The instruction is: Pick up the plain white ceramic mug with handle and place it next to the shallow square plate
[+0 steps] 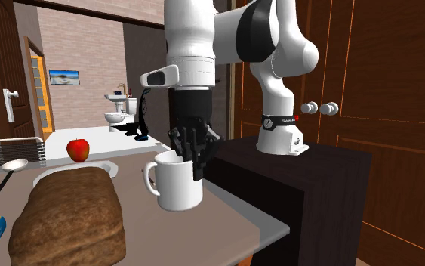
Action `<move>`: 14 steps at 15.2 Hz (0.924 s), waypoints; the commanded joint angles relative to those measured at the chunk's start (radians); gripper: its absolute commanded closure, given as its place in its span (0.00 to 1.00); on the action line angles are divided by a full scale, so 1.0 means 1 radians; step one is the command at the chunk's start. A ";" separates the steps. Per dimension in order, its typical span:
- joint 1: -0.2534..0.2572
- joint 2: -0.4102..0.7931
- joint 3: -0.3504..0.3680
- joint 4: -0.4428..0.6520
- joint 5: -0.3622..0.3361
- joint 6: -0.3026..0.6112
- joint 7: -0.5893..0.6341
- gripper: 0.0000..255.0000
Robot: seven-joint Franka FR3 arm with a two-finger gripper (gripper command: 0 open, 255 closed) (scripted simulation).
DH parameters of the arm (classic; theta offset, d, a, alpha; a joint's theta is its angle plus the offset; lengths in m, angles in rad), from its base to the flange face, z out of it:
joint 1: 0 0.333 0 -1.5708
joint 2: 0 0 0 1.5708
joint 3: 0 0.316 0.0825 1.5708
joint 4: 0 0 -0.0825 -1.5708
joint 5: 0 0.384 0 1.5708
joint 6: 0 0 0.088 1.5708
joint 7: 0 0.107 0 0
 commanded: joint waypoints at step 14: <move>-0.012 -0.191 0.024 0.021 0.094 -0.205 -0.066 1.00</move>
